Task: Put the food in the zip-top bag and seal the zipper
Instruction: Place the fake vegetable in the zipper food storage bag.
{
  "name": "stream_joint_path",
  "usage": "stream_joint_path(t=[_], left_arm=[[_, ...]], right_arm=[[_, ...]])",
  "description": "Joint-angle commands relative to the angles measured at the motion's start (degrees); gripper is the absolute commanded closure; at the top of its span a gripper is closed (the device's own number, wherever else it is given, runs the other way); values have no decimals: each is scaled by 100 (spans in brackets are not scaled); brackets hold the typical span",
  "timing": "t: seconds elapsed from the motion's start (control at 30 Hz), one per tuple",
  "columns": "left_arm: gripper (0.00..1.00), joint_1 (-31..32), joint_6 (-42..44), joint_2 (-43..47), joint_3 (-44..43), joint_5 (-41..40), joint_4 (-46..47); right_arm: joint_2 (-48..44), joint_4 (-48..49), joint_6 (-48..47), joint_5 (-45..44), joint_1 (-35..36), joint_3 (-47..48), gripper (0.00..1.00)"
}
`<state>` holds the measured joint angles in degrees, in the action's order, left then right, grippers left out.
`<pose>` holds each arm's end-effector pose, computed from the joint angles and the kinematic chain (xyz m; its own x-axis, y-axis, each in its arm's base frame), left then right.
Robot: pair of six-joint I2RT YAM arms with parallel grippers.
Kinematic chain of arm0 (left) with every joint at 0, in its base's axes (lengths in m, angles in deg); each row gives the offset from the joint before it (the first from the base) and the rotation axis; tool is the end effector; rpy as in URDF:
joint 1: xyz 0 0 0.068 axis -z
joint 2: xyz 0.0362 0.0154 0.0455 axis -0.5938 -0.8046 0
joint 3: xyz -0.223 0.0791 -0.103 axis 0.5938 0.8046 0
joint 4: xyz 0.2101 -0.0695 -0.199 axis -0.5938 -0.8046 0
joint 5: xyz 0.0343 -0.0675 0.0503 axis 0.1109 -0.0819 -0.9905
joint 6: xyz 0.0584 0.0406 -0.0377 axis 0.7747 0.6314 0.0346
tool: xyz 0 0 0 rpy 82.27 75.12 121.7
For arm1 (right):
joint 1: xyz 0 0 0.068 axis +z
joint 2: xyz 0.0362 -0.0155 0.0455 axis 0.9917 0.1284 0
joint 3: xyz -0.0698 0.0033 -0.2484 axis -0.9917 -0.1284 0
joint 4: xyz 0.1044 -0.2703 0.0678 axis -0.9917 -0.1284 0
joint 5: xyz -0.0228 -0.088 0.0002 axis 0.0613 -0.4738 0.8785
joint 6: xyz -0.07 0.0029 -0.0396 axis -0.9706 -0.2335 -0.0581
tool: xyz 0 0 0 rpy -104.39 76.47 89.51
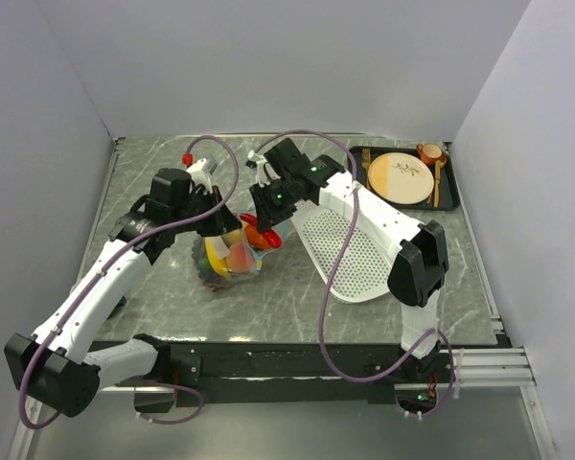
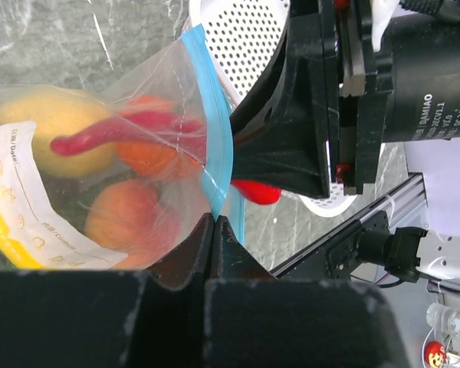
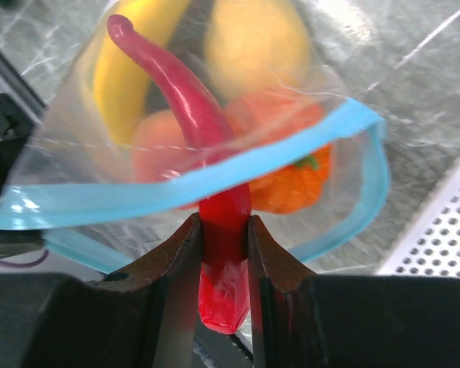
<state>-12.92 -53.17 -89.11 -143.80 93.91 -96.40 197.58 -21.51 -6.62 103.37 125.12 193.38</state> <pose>0.2789 -0.1453 0.3170 -0.7549 -0.2006 -0.6244 0.2717 0.7709 -0.5761 0.3329 0.3379 0.2806 -0.7090 -0.4590 -0.5354 -0.6847 0.6299 0.3666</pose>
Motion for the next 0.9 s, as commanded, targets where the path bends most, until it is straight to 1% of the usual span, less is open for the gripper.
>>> stream_joint_path(t=[0.0, 0.03, 0.13, 0.33, 0.43, 0.57, 0.6, 0.7, 0.83, 0.87], left_arm=[[99, 49, 77, 31, 42, 134, 295], [99, 57, 68, 31, 25, 117, 296], [99, 57, 60, 31, 15, 64, 296], [99, 66, 60, 22, -37, 90, 296], [99, 66, 68, 22, -63, 99, 287], [99, 66, 77, 31, -125, 81, 225], [99, 66, 86, 48, -125, 46, 225], [99, 66, 33, 145, -125, -103, 234], [99, 66, 7, 241, -204, -332, 199], [99, 66, -2, 268, -230, -367, 190]], right_arm=[[147, 250, 209, 512, 30, 260, 72], [156, 329, 341, 722, 30, 226, 72], [112, 715, 639, 864, 83, -81, 72], [24, 1480, 1123, 856, 197, -495, 70], [77, 1639, 1220, 470, 294, -539, 69], [121, 1779, 1273, 109, 399, -548, 65], [104, 1823, 1291, -118, 417, -592, 65], [60, 1929, 1318, -242, 470, -741, 60], [16, 1789, 1256, -690, 522, -864, 55], [-54, 1824, 1247, -691, 531, -926, 45]])
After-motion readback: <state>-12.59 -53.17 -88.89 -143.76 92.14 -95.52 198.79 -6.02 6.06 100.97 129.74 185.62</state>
